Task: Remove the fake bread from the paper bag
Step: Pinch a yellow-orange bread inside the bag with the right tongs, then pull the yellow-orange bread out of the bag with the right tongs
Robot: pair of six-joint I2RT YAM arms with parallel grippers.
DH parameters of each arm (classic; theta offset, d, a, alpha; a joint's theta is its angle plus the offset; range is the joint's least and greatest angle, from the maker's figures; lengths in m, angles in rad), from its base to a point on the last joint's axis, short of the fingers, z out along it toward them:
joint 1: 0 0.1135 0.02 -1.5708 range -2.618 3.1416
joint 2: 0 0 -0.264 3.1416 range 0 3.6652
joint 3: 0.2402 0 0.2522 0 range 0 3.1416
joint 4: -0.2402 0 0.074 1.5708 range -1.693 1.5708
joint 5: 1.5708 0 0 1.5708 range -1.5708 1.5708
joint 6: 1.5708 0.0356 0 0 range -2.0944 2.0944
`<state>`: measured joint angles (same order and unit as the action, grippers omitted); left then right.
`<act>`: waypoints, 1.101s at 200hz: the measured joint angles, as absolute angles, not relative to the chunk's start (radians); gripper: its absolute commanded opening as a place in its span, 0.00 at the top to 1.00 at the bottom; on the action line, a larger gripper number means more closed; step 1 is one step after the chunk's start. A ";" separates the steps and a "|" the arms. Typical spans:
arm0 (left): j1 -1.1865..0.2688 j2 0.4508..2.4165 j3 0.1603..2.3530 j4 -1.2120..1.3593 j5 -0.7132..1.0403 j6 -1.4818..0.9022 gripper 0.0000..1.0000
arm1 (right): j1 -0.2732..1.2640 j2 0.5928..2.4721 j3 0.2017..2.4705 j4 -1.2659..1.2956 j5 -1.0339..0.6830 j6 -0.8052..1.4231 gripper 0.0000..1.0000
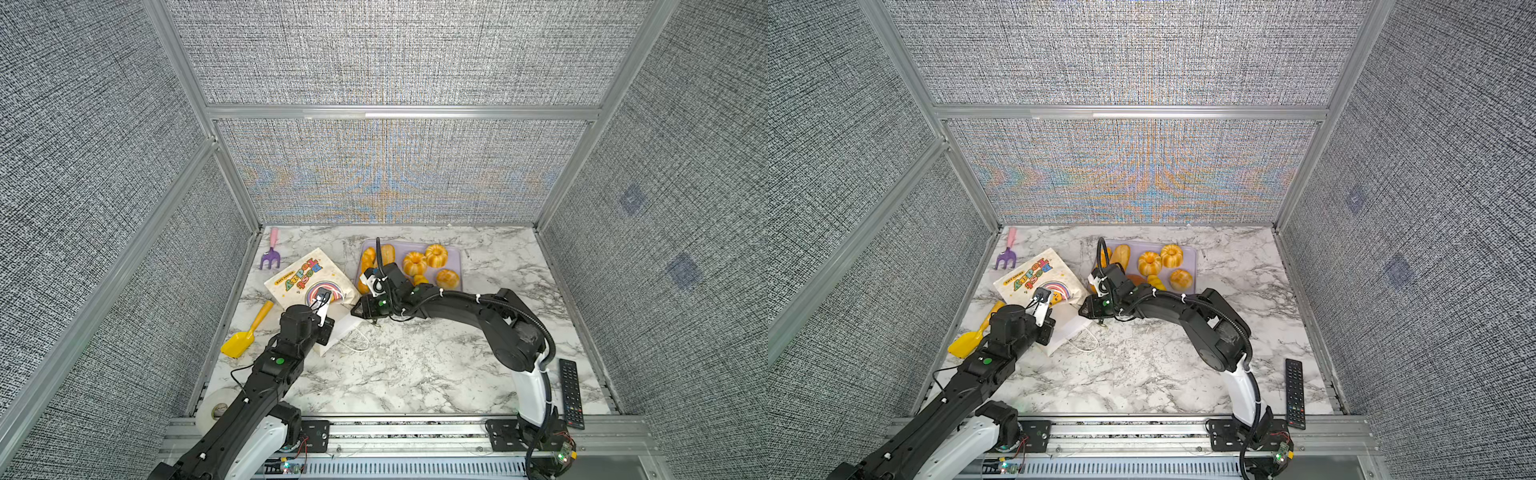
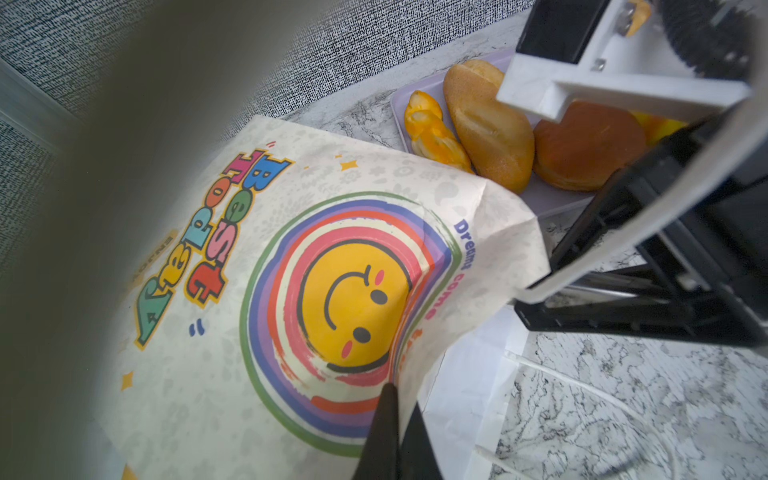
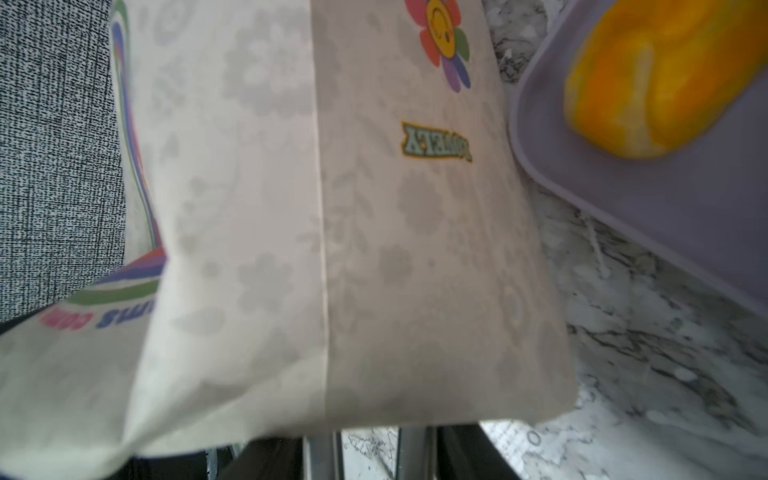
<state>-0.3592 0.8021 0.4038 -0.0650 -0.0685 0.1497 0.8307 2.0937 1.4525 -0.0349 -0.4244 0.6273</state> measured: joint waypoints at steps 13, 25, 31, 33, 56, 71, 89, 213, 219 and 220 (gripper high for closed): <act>-0.359 0.804 0.404 -0.061 -0.068 0.150 1.00 | 0.831 2.106 1.464 -0.035 -0.433 0.627 0.66; -0.359 0.805 0.404 -0.059 -0.068 0.150 1.00 | 0.831 2.112 1.468 -0.035 -0.443 0.627 0.74; -0.359 0.805 0.404 -0.057 -0.068 0.150 1.00 | 0.831 2.113 1.468 -0.035 -0.448 0.628 0.78; -0.359 0.805 0.404 -0.057 -0.068 0.150 1.00 | 0.831 2.113 1.468 -0.036 -0.449 0.629 0.80; -0.359 0.805 0.404 -0.054 -0.068 0.150 1.00 | 0.832 2.094 1.456 -0.050 -0.456 0.629 0.95; -0.359 0.803 0.404 -0.054 -0.068 0.150 1.00 | 0.837 2.056 1.434 -0.073 -0.450 0.625 1.00; -0.359 0.793 0.404 -0.055 -0.068 0.150 1.00 | 0.857 1.985 1.391 -0.112 -0.430 0.610 1.00; -0.359 0.653 0.373 -0.047 -0.103 0.185 1.00 | 1.015 1.228 0.789 -0.310 -0.226 0.687 1.00; -0.359 0.641 0.373 -0.047 -0.101 0.196 1.00 | 1.016 1.189 0.776 -0.316 -0.223 0.693 1.00; -0.359 0.639 0.373 -0.047 -0.101 0.197 1.00 | 1.016 1.181 0.773 -0.317 -0.222 0.694 1.00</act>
